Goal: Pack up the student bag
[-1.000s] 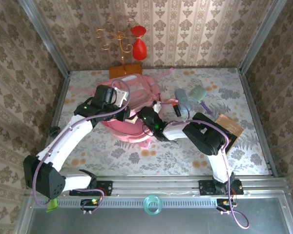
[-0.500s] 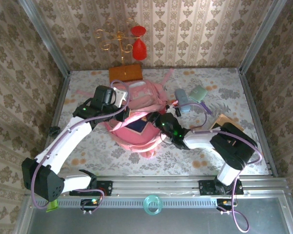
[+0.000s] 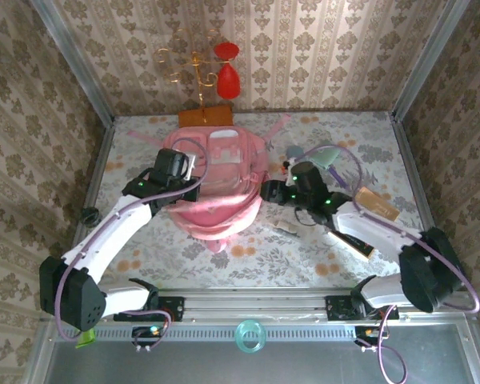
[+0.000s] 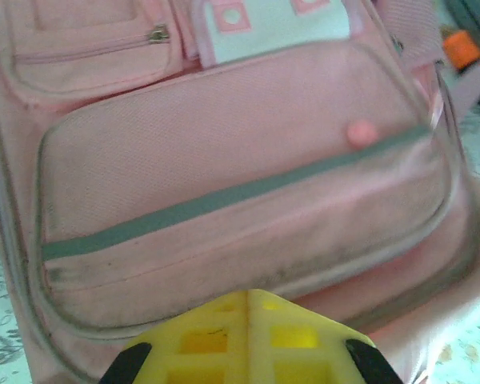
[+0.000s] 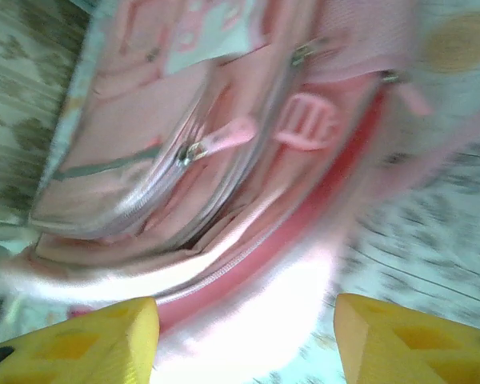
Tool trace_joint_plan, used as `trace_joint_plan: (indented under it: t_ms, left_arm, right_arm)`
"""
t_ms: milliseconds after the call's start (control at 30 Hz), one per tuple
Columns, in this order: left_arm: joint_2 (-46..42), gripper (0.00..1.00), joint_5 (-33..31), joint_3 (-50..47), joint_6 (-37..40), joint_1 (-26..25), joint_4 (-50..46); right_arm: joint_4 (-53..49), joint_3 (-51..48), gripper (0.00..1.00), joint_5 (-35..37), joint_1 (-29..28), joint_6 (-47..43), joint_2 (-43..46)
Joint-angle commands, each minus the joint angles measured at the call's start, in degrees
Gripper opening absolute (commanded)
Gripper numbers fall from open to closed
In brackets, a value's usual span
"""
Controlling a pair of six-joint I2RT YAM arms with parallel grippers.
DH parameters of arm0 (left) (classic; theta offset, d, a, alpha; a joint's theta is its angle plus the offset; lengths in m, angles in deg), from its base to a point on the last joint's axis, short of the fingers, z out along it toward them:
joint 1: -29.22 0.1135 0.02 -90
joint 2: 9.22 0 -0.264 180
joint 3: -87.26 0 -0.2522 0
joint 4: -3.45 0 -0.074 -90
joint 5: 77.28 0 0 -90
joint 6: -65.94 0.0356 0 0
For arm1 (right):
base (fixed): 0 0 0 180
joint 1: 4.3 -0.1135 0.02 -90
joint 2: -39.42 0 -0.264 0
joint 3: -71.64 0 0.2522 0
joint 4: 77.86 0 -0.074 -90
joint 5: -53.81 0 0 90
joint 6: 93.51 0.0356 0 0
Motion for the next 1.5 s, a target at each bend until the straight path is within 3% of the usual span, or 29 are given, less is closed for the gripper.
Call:
trace_joint_plan:
  t_ms: [0, 100, 200, 233, 400, 467, 567, 767, 933, 1167, 1233, 1467]
  left_arm:
    - [-2.4, 0.14, 0.9, -1.0, -1.7, 0.4, 4.9]
    - [-4.3, 0.47, 5.8, -2.4, -2.6, -1.9, 10.3]
    - [-4.7, 0.71, 3.8, -3.9, -3.9, -7.3, 18.2]
    - [-3.7, 0.74, 3.5, -3.8, -4.8, -8.6, 20.0]
    - [8.8, 0.76, 8.5, 1.1, -9.3, -15.9, 25.4]
    - [13.2, 0.76, 8.8, 3.3, -9.3, -18.4, 26.4]
    - [20.6, 0.76, 10.9, 7.9, -8.9, -21.9, 27.2]
    - [36.4, 0.75, 15.7, 19.4, -11.4, -28.3, 25.8]
    - [44.7, 0.75, 16.5, 25.4, -12.1, -32.4, 26.0]
    - [59.7, 0.74, 18.1, 44.3, -11.1, -35.3, 17.8]
    - [62.8, 0.74, 18.3, 48.1, -11.3, -35.1, 16.2]
    - [70.2, 0.68, 23.1, 57.0, -13.6, -35.7, 13.9]
  right_arm:
    - [-21.5, 2.5, 0.63, 1.1, 4.9, -10.1, 7.2]
    - [-27.3, 1.3, 0.68, 8.7, 14.0, -9.9, 12.7]
    - [-27.2, -1.8, 0.75, 12.8, 25.9, -7.6, 14.6]
    - [-26.2, -3.0, 0.78, 13.5, 28.9, -6.9, 14.7]
    - [-21.4, -9.0, 0.88, 19.9, 42.4, -1.4, 13.7]
    - [-20.3, -10.8, 0.96, 26.8, 44.9, 1.0, 13.9]
    - [-17.2, -13.0, 1.00, 25.7, 48.0, 3.0, 12.8]
    - [-18.8, -11.3, 0.98, 11.0, 48.6, 1.7, 5.1]
    - [-18.2, -16.1, 0.91, 3.3, 48.4, 1.5, 9.7]
    - [-16.0, -21.4, 0.80, -6.8, 48.5, 3.3, 15.1]
    - [-17.1, -21.4, 0.80, -6.3, 48.5, 3.0, 15.8]
    - [-20.2, -21.1, 0.87, 5.9, 48.7, 0.3, 19.2]
